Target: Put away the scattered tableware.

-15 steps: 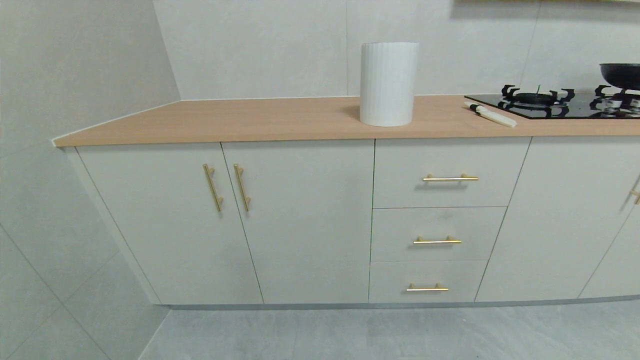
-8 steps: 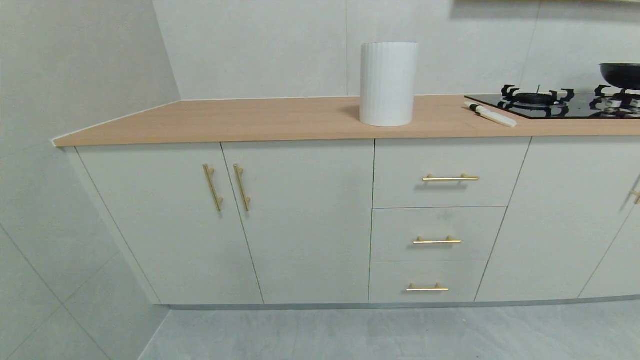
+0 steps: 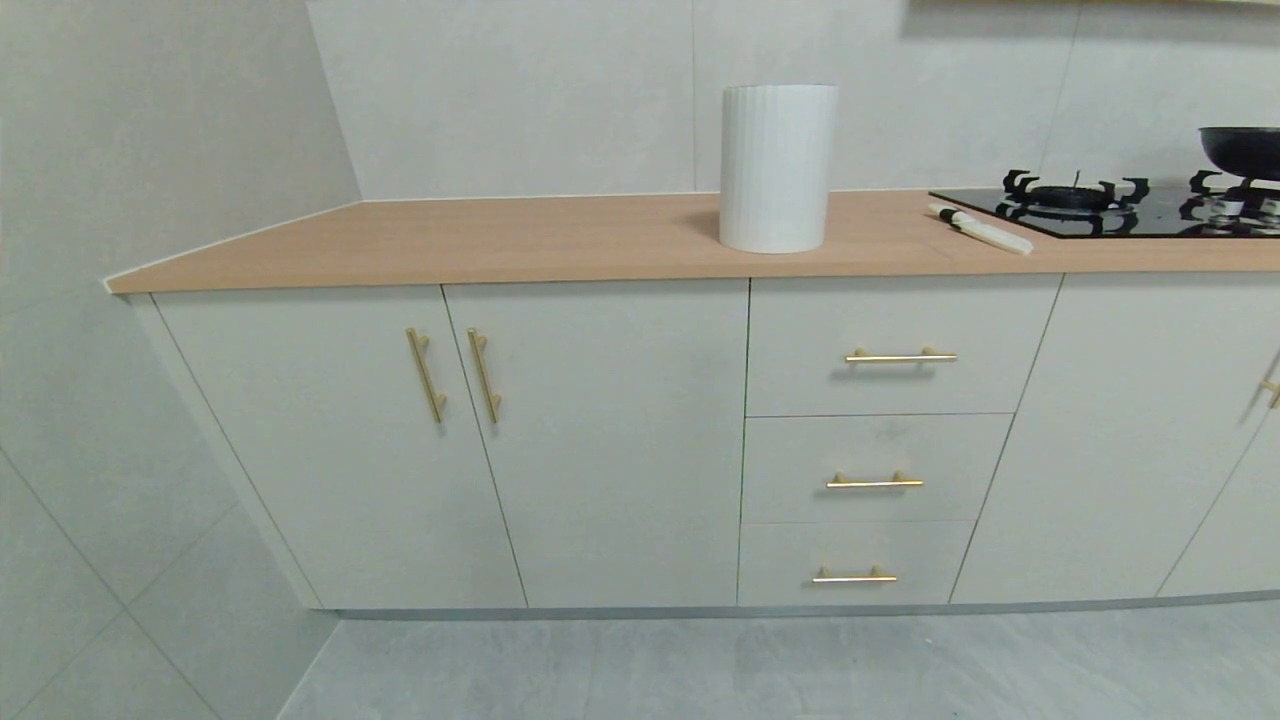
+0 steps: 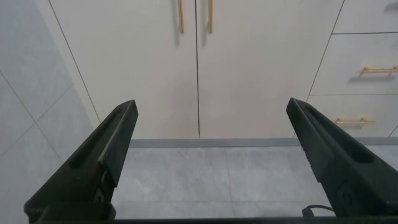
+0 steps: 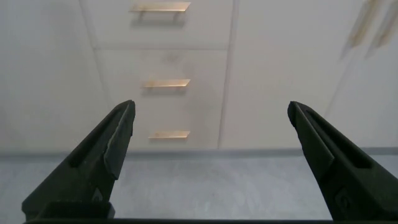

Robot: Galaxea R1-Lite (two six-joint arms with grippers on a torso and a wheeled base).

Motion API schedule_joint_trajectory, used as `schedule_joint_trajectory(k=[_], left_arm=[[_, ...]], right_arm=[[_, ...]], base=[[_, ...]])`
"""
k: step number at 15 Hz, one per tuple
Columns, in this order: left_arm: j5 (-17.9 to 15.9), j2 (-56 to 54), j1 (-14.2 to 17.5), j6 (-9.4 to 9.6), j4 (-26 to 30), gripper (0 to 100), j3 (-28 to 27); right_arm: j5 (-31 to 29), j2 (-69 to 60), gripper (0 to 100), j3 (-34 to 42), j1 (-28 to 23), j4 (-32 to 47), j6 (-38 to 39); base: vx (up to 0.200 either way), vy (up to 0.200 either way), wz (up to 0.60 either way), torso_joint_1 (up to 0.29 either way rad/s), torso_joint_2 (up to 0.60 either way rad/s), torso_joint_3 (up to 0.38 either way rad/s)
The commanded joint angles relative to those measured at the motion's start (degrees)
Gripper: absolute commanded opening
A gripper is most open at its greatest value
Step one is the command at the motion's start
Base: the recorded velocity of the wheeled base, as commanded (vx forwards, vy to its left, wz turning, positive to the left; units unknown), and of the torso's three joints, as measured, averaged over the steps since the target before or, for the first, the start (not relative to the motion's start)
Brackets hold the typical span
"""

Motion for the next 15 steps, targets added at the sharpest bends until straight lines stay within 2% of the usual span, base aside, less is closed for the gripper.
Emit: schedule_joint_trajectory(k=[1, 4, 13, 15], left_arm=[[0.0, 0.0, 0.0, 0.00, 0.0, 100, 0.0], [-0.1, 0.0, 0.0, 0.09, 0.0, 100, 0.0], [-0.1, 0.0, 0.0, 0.18, 0.0, 100, 0.0], [-0.1, 0.0, 0.0, 0.18, 0.0, 100, 0.0]], right_arm=[[0.2, 0.2, 100, 0.0, 0.0, 0.0, 0.6], [-0.1, 0.1, 100, 0.0, 0.0, -0.1, 3.7], [-0.1, 0.1, 100, 0.0, 0.0, -0.1, 3.6], [0.0, 0.1, 100, 0.0, 0.0, -0.1, 3.6]], base=[[0.000, 0.000, 0.00, 0.000, 0.00, 0.000], [0.000, 0.000, 0.00, 0.000, 0.00, 0.000], [0.000, 0.000, 0.00, 0.000, 0.00, 0.000], [0.200, 0.000, 0.00, 0.000, 0.00, 0.005]])
